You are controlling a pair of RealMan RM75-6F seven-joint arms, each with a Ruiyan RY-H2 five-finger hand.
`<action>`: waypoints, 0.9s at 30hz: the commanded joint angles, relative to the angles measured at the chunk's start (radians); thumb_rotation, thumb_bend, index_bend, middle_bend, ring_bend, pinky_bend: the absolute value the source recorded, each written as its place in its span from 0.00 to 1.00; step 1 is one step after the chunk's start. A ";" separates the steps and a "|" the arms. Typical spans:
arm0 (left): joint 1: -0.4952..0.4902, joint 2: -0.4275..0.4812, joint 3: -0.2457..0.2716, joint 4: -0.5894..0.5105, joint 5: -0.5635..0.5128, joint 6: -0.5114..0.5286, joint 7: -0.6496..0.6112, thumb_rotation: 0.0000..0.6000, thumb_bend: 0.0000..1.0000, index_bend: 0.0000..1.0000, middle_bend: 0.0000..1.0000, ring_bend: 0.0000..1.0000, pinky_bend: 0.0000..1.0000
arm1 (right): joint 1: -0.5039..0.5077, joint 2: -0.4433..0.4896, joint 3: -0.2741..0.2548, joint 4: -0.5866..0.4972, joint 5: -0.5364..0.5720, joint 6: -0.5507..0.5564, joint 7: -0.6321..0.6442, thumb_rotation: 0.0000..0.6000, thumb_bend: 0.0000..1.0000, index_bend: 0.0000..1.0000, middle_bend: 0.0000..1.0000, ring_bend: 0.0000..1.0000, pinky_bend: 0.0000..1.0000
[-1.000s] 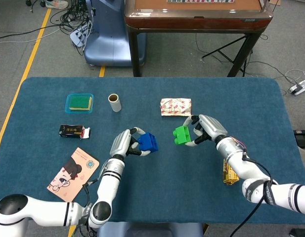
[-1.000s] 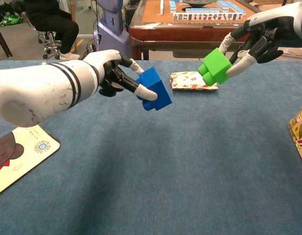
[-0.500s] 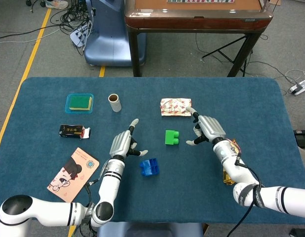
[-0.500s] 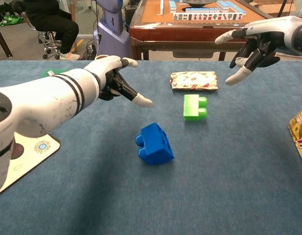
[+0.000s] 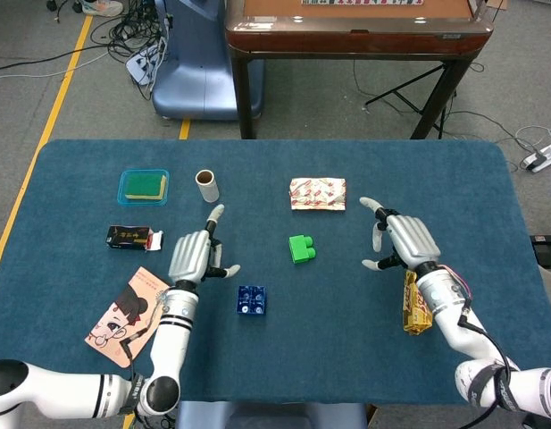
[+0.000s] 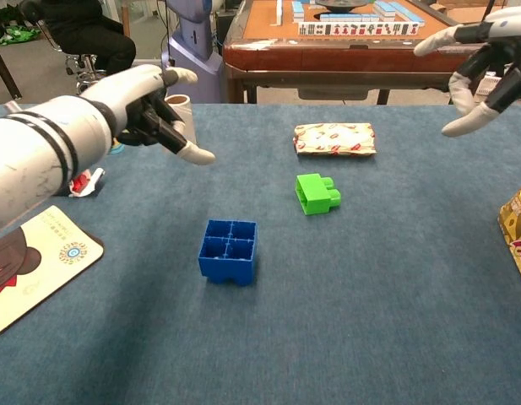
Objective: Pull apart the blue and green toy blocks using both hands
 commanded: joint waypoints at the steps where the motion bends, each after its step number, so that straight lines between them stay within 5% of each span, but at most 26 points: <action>1: 0.060 0.067 0.068 -0.021 0.109 0.079 0.024 1.00 0.00 0.02 0.51 0.58 0.83 | -0.092 0.043 -0.038 -0.006 -0.137 0.084 0.037 1.00 0.00 0.17 0.49 0.59 0.81; 6: 0.161 0.198 0.133 -0.083 0.223 0.127 -0.027 1.00 0.00 0.08 0.38 0.44 0.69 | -0.199 0.073 -0.081 0.037 -0.326 0.186 0.110 1.00 0.00 0.19 0.37 0.37 0.57; 10: 0.239 0.332 0.212 -0.095 0.325 0.138 -0.056 1.00 0.00 0.14 0.36 0.42 0.62 | -0.278 0.060 -0.099 0.101 -0.425 0.295 0.131 1.00 0.00 0.22 0.33 0.30 0.43; 20: 0.435 0.586 0.347 -0.102 0.458 0.164 -0.191 1.00 0.00 0.22 0.29 0.34 0.53 | -0.441 -0.005 -0.107 0.284 -0.520 0.469 0.260 1.00 0.00 0.30 0.35 0.30 0.43; 27: 0.538 0.664 0.422 -0.080 0.546 0.167 -0.250 1.00 0.00 0.23 0.26 0.32 0.51 | -0.516 -0.010 -0.128 0.347 -0.559 0.510 0.267 1.00 0.00 0.32 0.35 0.30 0.43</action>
